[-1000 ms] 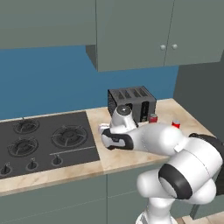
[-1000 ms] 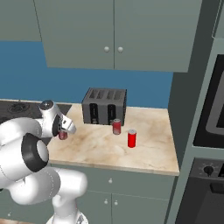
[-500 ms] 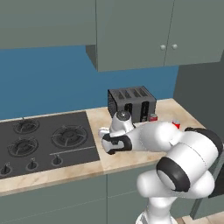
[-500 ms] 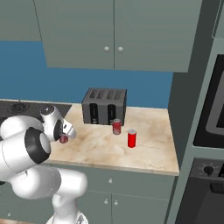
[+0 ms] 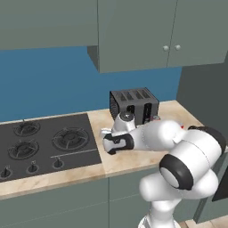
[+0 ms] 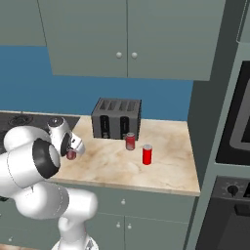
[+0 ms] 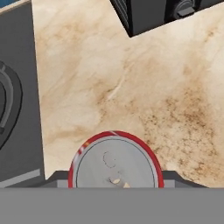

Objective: Four empty soda cans are scattered around the kitchen. Gather all the cans and cluster them next to the stove for recycling.

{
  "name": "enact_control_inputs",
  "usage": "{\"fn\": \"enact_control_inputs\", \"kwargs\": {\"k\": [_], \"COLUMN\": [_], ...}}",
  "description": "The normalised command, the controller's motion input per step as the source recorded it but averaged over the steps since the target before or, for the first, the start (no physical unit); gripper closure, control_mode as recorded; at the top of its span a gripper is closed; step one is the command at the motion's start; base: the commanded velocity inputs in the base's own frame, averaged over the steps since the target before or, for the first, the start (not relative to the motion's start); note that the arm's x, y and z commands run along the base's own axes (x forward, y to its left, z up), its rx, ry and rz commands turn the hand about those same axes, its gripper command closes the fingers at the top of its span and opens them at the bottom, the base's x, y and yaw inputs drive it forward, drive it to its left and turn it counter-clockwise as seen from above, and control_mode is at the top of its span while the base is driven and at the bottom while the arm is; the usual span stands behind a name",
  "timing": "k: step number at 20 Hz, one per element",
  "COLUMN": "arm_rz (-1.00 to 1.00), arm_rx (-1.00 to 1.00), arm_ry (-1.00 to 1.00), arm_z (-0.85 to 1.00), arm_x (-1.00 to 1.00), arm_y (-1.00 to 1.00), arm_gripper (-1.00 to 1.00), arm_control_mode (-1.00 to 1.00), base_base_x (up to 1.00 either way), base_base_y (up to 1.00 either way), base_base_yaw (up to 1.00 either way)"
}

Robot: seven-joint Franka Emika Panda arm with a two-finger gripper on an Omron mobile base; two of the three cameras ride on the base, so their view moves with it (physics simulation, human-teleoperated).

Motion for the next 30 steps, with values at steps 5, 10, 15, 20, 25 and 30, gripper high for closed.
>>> {"fn": "enact_control_inputs", "kwargs": {"k": [5, 10, 15, 20, 25, 30], "arm_rz": [-0.01, -0.01, 0.0, -0.01, -0.01, 0.0], "arm_rx": [0.01, 0.0, 0.0, 0.0, 0.0, 0.0], "arm_ry": [0.0, 0.0, 0.01, 0.02, 0.17, 0.19], "arm_z": [-0.08, -0.1, -0.11, -0.13, -0.14, -0.01], "arm_x": [0.0, 0.0, 0.0, 0.0, -0.01, -0.03], "arm_y": [0.0, 0.0, 0.0, 0.01, 0.0, 0.0], "arm_gripper": [1.0, 1.0, 1.0, -1.0, -1.0, -1.0], "arm_control_mode": [-1.0, -1.0, -1.0, -1.0, -1.0, -1.0], "base_base_x": [0.0, 0.0, 0.0, 0.0, 0.0, 0.0], "base_base_y": [0.0, 0.0, 0.0, 0.0, 0.0, 0.0], "base_base_yaw": [0.0, 0.0, 0.0, 0.0, 0.0, 0.0]}}
